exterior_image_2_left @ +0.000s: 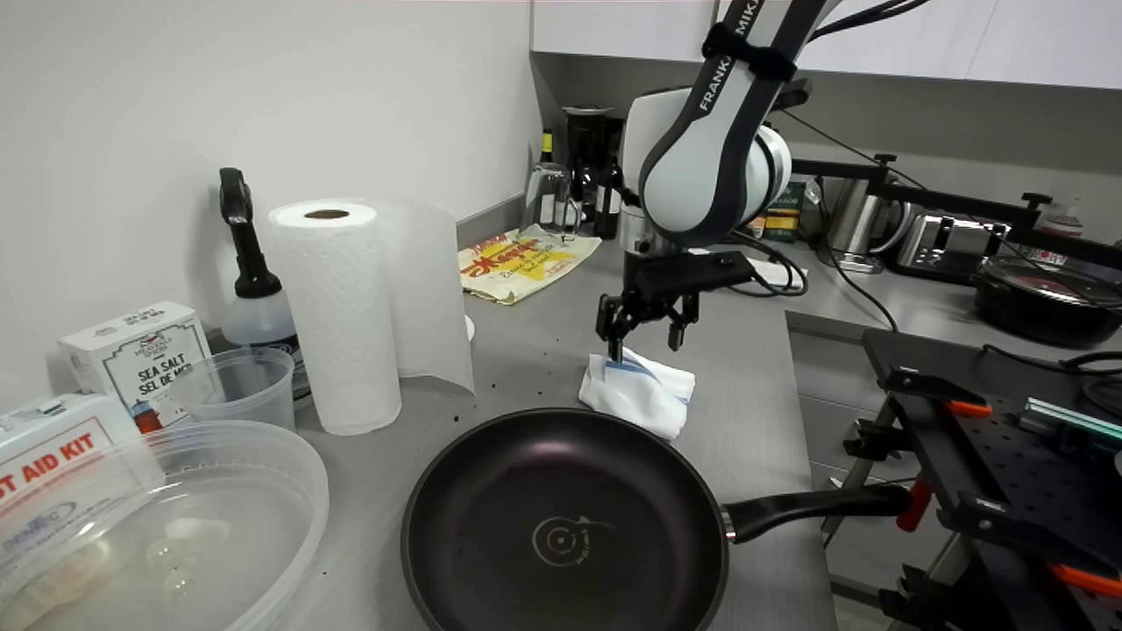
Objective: Pick up the kitchen cloth and wipe the pan
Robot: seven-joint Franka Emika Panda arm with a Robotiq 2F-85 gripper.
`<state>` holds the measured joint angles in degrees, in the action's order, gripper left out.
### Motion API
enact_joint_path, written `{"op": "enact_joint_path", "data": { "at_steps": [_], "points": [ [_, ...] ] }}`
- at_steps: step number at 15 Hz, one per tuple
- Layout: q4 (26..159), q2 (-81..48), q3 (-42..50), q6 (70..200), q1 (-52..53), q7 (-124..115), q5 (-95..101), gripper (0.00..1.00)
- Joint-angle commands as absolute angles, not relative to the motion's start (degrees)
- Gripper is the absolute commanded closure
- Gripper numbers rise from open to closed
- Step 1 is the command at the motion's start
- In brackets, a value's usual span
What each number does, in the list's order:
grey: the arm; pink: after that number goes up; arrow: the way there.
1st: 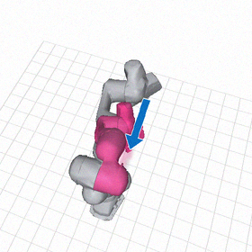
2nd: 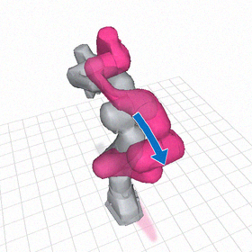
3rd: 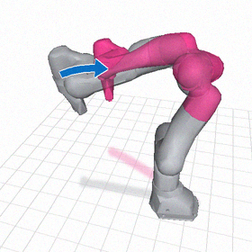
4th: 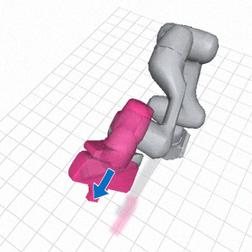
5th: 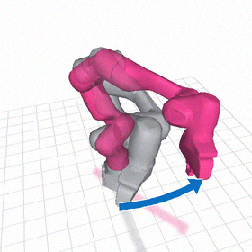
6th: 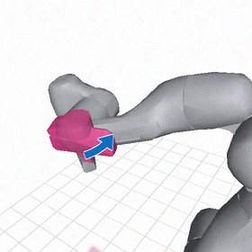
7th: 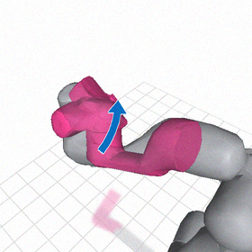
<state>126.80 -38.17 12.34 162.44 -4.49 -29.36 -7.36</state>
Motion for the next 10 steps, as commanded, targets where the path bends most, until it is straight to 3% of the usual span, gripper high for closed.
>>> {"op": "enact_joint_path", "data": {
  "at_steps": [1,10],
  "points": [
    [125.8,-38.6,10.6,161.9,-6.0,-24.6,-9.7,0.00],
    [126.1,-38.8,11.2,161.9,-5.2,-24.1,-10.0,0.00]
  ]
}}
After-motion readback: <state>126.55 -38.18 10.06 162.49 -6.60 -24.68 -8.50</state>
